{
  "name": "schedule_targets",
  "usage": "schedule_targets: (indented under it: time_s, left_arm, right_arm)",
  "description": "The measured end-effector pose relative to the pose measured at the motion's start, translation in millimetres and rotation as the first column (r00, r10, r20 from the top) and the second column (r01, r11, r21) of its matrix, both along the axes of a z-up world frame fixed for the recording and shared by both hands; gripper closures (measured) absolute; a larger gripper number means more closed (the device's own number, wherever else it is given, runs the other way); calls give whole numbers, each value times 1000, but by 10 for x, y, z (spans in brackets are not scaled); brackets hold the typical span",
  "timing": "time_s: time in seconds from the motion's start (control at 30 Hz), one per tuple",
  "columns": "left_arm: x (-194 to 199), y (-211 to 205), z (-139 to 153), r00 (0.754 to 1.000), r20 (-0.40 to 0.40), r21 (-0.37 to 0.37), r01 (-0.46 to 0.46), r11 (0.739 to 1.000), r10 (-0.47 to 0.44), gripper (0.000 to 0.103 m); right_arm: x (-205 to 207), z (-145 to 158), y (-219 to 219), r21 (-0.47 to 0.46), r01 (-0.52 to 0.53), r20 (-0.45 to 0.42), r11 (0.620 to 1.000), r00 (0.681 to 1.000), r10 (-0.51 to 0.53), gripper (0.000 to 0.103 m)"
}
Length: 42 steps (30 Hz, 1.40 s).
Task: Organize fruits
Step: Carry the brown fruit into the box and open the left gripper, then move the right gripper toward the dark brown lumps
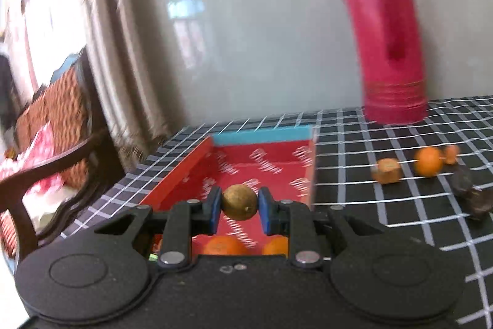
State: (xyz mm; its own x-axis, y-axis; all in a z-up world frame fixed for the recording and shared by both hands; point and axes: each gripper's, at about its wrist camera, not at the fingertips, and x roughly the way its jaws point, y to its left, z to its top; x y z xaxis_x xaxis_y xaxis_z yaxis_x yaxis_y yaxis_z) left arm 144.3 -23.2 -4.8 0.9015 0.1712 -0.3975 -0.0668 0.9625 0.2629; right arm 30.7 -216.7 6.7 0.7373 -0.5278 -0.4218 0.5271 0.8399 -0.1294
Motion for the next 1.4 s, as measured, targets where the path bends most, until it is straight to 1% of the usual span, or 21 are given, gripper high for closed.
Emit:
schedule_targets:
  time_s: [0.1, 0.2, 0.27, 0.33, 0.37, 0.43, 0.47, 0.5, 0.57, 0.7, 0.77, 0.87, 0.97, 1.0, 1.03, 1.07, 1.1, 1.2, 1.33, 1.4]
  left_arm:
    - [243, 182, -35, 995, -81, -37, -68, 997, 65, 87]
    - [387, 329, -88, 981, -147, -47, -134, 990, 126, 86]
    - [442, 409, -125, 971, -185, -59, -163, 985, 150, 83]
    - [465, 471, -142, 963, -209, -68, -188, 980, 171, 77]
    - [456, 486, -133, 961, -208, -62, -198, 978, 181, 72]
    - [427, 513, -101, 959, -208, -68, -210, 975, 192, 54]
    - [416, 529, -85, 959, -206, -72, -214, 974, 195, 37]
    - [413, 540, -70, 959, -198, -73, -220, 973, 202, 30]
    - [357, 570, -9, 964, -177, -85, -213, 973, 196, 30]
    - [302, 657, 58, 970, -163, -110, -201, 973, 182, 20]
    - [262, 713, 82, 971, -154, -116, -201, 973, 182, 19]
    - [183, 775, 112, 972, -131, -112, -209, 971, 194, 13]
    - [115, 828, 131, 973, -115, -102, -213, 972, 201, 12]
    - [97, 842, 139, 973, -108, -98, -213, 972, 202, 11]
    - [80, 858, 149, 974, -100, -93, -212, 973, 203, 10]
    - [60, 882, 160, 974, -91, -89, -214, 973, 206, 10]
    - [45, 902, 174, 974, -80, -86, -217, 972, 210, 9]
    - [12, 983, 205, 973, -66, -90, -227, 970, 221, 8]
    - [-3, 1106, 232, 969, -69, -112, -244, 963, 237, 8]
    - [3, 1162, 242, 966, -71, -121, -257, 959, 250, 8]
  right_arm:
    - [34, -23, 44, 3, -22, -10, 1000, 1000, 22, 0]
    - [67, -42, 71, 22, -49, -15, 999, 999, 50, 0]
    - [95, -50, 85, 39, -77, -19, 996, 997, 78, 0]
    - [130, -67, 120, 56, -116, -20, 992, 993, 117, 0]
    - [151, -74, 134, 64, -137, -20, 988, 990, 139, 0]
    - [187, -85, 154, 84, -182, -15, 980, 983, 183, 0]
    - [205, -87, 161, 96, -206, -13, 974, 978, 208, 0]
    - [225, -90, 168, 107, -227, -10, 968, 973, 229, 0]
    - [262, -102, 175, 130, -266, -1, 955, 963, 269, 0]
    - [348, -133, 159, 205, -314, 26, 927, 949, 315, 0]
    - [411, -146, 139, 248, -319, 30, 915, 946, 322, 0]
    - [516, -179, 127, 274, -305, 22, 912, 950, 312, 1]
    - [568, -193, 126, 278, -297, 15, 913, 952, 305, 1]
    - [584, -199, 135, 271, -294, 11, 917, 953, 302, 7]
    - [607, -206, 150, 264, -291, 3, 919, 954, 301, 22]
    - [631, -215, 158, 267, -291, -9, 919, 953, 304, 29]
    - [655, -234, 158, 277, -288, -20, 917, 952, 305, 34]
    - [719, -290, 136, 304, -257, -40, 917, 959, 282, 34]
    - [796, -319, 104, 312, -238, -58, 920, 962, 268, 34]
    - [833, -340, 80, 331, -232, -58, 915, 963, 265, 34]
